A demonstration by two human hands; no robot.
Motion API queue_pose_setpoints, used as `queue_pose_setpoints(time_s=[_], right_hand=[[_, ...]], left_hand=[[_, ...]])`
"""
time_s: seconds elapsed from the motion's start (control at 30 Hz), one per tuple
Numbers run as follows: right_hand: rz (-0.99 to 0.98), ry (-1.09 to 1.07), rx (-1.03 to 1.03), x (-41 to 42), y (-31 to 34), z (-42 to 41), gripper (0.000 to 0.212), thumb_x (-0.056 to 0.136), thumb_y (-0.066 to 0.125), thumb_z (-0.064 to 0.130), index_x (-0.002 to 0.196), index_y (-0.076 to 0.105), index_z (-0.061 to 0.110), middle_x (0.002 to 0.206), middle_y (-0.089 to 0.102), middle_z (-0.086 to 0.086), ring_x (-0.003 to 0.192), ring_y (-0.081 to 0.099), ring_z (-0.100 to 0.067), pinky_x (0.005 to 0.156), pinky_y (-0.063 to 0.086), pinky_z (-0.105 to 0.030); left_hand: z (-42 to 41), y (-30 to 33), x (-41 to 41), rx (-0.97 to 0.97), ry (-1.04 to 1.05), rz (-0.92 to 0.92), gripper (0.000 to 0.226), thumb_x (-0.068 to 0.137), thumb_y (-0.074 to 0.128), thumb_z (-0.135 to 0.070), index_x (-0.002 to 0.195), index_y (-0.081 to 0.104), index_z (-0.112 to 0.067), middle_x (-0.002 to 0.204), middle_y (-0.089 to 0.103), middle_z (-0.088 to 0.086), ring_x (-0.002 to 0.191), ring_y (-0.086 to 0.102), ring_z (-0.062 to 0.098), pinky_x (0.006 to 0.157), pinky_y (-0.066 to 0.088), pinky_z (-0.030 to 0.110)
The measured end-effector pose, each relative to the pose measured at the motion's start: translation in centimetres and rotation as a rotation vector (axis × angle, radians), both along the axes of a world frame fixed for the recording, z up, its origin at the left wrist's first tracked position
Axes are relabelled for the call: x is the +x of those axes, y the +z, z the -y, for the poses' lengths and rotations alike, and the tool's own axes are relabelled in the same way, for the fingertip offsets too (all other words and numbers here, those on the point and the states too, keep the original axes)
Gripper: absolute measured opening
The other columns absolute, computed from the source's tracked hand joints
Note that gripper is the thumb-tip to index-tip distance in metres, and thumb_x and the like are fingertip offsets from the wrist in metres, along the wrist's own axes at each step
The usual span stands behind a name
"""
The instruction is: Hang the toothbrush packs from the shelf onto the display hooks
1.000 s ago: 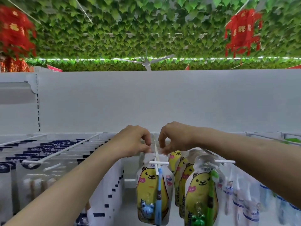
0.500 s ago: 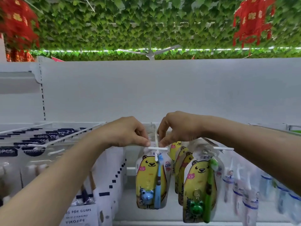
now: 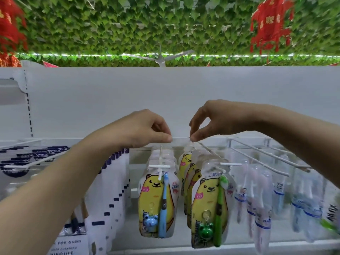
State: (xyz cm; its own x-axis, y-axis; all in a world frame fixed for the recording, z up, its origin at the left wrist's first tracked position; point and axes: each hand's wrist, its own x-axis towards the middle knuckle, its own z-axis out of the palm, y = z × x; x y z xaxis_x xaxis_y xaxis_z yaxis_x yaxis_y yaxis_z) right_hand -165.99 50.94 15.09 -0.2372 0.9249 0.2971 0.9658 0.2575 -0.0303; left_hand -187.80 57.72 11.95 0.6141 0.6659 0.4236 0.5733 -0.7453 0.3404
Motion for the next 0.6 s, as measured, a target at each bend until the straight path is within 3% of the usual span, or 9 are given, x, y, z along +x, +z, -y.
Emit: queue_pose_setpoints(time_s=[0.27, 0.47, 0.6], right_hand=[[0.024, -0.135, -0.116, 3.8, -1.5, 2.1, 0.015, 0.081, 0.076, 0.05, 0.09, 0.078, 0.038, 0.121, 0.069, 0.015, 0.115, 0.058, -0.006, 0.101, 0.044, -0.034], [0.012, -0.147, -0.043, 4.6, -2.3, 0.5, 0.019, 0.087, 0.072, 0.047, 0.098, 0.077, 0.033, 0.117, 0.07, 0.01, 0.114, 0.059, -0.01, 0.089, 0.044, -0.029], [0.048, -0.171, -0.085, 4.5, -2.5, -1.7, 0.024, 0.086, 0.074, 0.044, 0.103, 0.078, 0.028, 0.114, 0.07, 0.006, 0.115, 0.06, -0.013, 0.085, 0.044, -0.027]], left_hand=[[0.6, 0.6, 5.9, -0.158, -0.122, -0.246, 0.019, 0.082, 0.077, -0.038, 0.097, 0.075, -0.028, 0.09, 0.073, -0.011, 0.093, 0.067, 0.008, 0.092, 0.051, 0.032], [-2.5, 0.2, 8.2, -0.079, 0.0, -0.322, 0.021, 0.083, 0.076, -0.039, 0.099, 0.073, -0.025, 0.092, 0.065, -0.013, 0.097, 0.061, 0.011, 0.077, 0.046, 0.026], [-4.3, -0.1, 8.8, -0.108, -0.02, -0.353, 0.017, 0.082, 0.077, -0.04, 0.095, 0.075, -0.029, 0.092, 0.067, -0.015, 0.097, 0.061, 0.009, 0.083, 0.049, 0.027]])
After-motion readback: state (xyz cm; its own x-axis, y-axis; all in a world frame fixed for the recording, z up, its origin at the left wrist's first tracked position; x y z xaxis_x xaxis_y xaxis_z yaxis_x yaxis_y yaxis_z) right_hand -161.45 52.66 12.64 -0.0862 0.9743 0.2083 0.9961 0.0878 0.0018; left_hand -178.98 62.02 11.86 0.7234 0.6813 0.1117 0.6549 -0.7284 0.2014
